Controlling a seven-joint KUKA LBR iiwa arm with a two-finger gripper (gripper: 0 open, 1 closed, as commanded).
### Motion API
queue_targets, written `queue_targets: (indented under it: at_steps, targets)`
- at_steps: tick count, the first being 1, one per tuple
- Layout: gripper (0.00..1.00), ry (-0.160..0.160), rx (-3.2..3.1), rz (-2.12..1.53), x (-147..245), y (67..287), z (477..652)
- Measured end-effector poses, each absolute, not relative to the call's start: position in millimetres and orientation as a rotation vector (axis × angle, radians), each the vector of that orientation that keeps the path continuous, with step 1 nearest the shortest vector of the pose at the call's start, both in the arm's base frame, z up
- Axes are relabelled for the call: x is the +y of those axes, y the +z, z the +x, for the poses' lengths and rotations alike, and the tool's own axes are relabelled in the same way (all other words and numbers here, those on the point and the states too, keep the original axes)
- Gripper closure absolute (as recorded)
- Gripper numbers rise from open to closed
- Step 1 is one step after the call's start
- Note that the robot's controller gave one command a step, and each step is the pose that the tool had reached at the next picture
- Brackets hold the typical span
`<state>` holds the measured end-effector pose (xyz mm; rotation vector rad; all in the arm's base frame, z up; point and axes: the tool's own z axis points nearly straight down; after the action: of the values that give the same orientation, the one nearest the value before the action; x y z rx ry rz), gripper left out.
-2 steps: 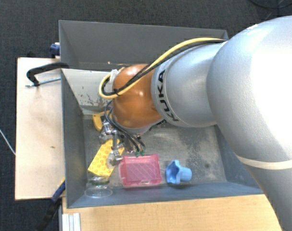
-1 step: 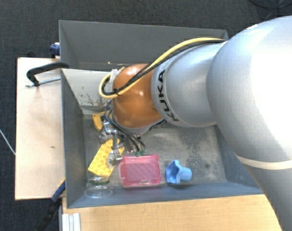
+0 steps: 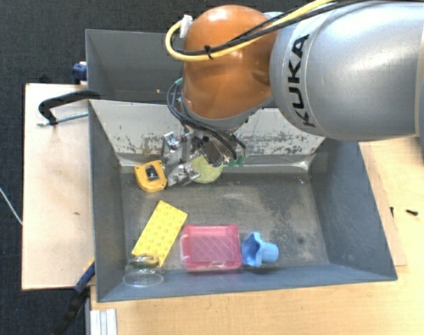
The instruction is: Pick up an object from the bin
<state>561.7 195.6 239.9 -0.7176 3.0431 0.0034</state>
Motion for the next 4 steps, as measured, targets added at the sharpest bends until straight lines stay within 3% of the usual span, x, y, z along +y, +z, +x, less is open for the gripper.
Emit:
queue_targets:
  at_steps: [1, 2, 3, 4]
  targets:
    - [0.00, 0.003, 3.053, -0.719, 195, 235, 559.9]
    - [0.00, 0.004, 3.053, -0.718, 195, 235, 559.9]
    - [0.00, 0.003, 3.037, -0.762, 203, 190, 550.4]
    - [0.00, 0.004, 3.047, -0.736, 189, 130, 561.7]
